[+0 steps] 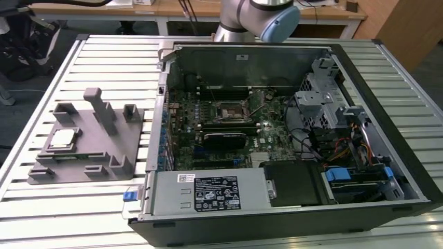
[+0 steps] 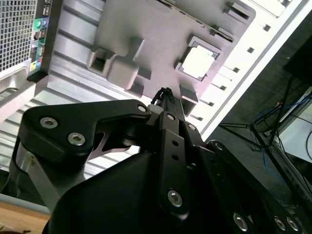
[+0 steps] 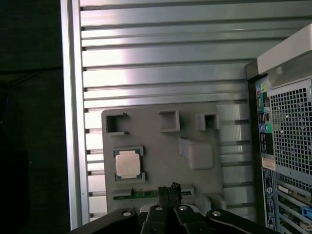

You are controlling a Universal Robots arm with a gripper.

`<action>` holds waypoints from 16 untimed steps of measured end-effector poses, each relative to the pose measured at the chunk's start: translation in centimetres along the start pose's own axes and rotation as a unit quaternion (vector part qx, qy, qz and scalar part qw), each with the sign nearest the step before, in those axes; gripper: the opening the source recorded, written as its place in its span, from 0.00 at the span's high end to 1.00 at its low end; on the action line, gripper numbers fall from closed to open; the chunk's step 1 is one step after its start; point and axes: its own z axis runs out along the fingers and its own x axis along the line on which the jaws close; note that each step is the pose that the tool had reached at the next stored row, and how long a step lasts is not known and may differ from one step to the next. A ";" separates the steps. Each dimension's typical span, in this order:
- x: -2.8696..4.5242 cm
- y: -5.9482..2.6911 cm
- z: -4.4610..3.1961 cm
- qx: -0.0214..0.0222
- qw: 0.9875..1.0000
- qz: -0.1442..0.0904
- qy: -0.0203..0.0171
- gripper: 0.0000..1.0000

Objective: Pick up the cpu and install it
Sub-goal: 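Reach for the cpu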

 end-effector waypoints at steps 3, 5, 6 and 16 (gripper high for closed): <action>1.17 -0.07 0.03 0.000 1.000 0.000 0.000 0.89; 1.85 -0.10 0.06 0.000 1.000 0.000 0.000 0.89; 2.15 -0.11 0.07 0.000 1.000 0.000 0.000 0.89; 4.63 -0.24 0.24 0.000 1.000 0.000 0.001 0.89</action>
